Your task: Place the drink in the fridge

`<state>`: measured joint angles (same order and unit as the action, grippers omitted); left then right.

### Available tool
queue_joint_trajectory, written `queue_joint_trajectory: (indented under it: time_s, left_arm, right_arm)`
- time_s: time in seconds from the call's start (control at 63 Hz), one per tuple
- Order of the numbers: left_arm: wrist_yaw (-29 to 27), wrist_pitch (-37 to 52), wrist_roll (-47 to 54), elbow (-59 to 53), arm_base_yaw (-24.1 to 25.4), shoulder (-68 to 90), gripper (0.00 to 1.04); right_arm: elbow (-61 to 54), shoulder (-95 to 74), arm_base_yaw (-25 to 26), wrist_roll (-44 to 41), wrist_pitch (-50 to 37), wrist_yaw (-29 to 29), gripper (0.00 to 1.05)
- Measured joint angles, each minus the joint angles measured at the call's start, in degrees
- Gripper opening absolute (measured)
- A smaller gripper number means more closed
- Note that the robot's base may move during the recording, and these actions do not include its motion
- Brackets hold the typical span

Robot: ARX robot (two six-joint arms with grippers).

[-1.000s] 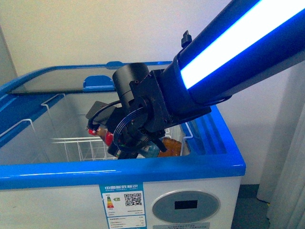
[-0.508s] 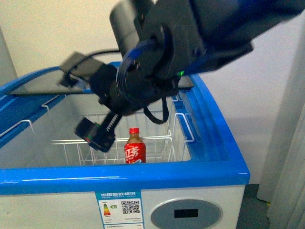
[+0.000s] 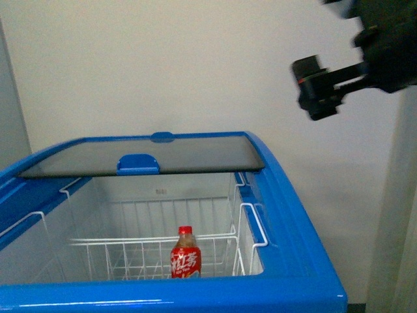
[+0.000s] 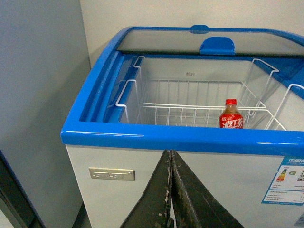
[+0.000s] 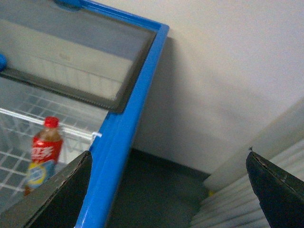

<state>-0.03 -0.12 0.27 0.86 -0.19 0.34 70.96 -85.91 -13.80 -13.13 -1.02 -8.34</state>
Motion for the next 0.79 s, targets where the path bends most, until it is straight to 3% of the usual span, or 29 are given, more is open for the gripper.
queue_joint_trajectory:
  time_s: [0.159, 0.302, 0.365, 0.476, 0.794]
  left_arm:
    - [0.0, 0.0, 0.0, 0.0, 0.0, 0.0, 0.03]
    - [0.0, 0.0, 0.0, 0.0, 0.0, 0.0, 0.03]
    - [0.0, 0.0, 0.0, 0.0, 0.0, 0.0, 0.03]
    - [0.0, 0.0, 0.0, 0.0, 0.0, 0.0, 0.03]
    - [0.0, 0.0, 0.0, 0.0, 0.0, 0.0, 0.03]
  right_arm:
    - [-15.2, 22.5, 5.2, 8.5, 8.8, 3.8, 0.97]
    - [-28.2, 45.2, 12.0, 14.8, 20.0, 3.4, 0.97]
    - [-38.1, 59.5, 13.5, 14.4, 13.4, 7.3, 0.84]
    - [-46.1, 70.6, 13.7, 13.6, 8.0, 8.6, 0.67]
    - [-59.6, 77.1, 13.8, 13.3, 3.6, 8.4, 0.03]
